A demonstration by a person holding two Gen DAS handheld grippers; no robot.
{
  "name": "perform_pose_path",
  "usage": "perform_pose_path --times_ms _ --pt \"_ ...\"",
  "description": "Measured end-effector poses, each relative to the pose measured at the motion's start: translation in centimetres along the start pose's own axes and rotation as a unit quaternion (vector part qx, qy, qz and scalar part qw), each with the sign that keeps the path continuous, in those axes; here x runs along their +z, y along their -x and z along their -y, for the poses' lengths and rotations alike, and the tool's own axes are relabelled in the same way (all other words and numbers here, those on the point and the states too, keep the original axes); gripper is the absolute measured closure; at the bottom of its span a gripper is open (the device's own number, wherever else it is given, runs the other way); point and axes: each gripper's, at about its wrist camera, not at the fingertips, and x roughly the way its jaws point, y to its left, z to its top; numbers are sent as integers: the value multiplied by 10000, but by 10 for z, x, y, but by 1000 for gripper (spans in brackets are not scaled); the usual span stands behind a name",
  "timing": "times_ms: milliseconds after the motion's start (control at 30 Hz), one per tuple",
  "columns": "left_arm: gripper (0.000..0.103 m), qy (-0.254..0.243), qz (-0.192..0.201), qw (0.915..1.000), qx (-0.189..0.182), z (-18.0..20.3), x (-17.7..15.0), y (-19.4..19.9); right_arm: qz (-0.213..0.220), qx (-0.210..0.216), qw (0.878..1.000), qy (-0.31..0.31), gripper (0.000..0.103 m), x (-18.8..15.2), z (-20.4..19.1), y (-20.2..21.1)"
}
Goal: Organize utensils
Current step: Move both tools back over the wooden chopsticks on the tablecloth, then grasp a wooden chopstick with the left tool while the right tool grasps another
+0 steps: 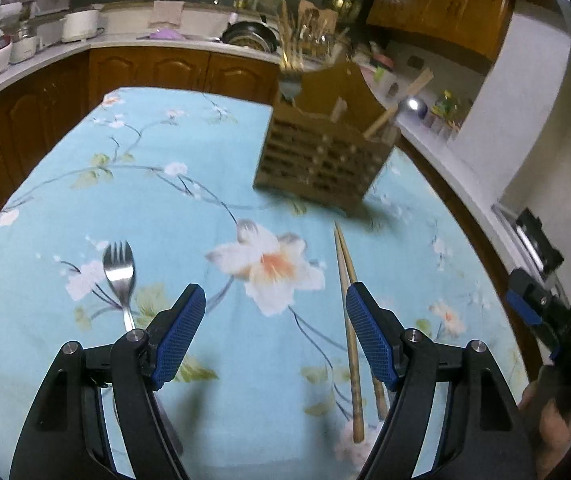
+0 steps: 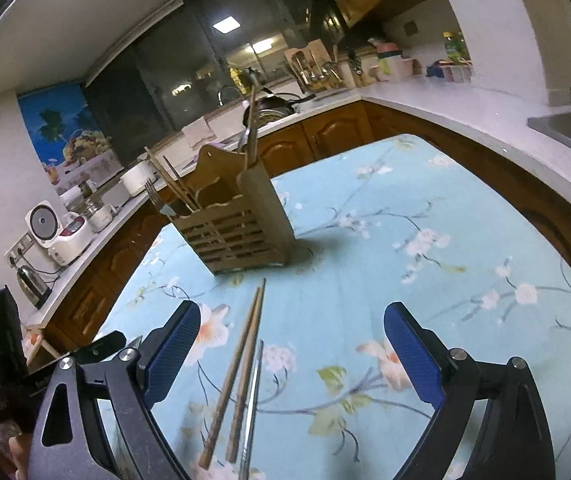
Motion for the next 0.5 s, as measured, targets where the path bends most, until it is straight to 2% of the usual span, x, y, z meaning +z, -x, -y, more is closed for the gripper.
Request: perform_pose_path --times_ms 300,500 --pt "29 -462 -399 9981 63 28 -4 -19 9 -184 9998 -38 9 -1 10 11" --pt "29 -877 -714 9933 241 50 -2 -51 47 -235 9997 -89 9 1 17 13"
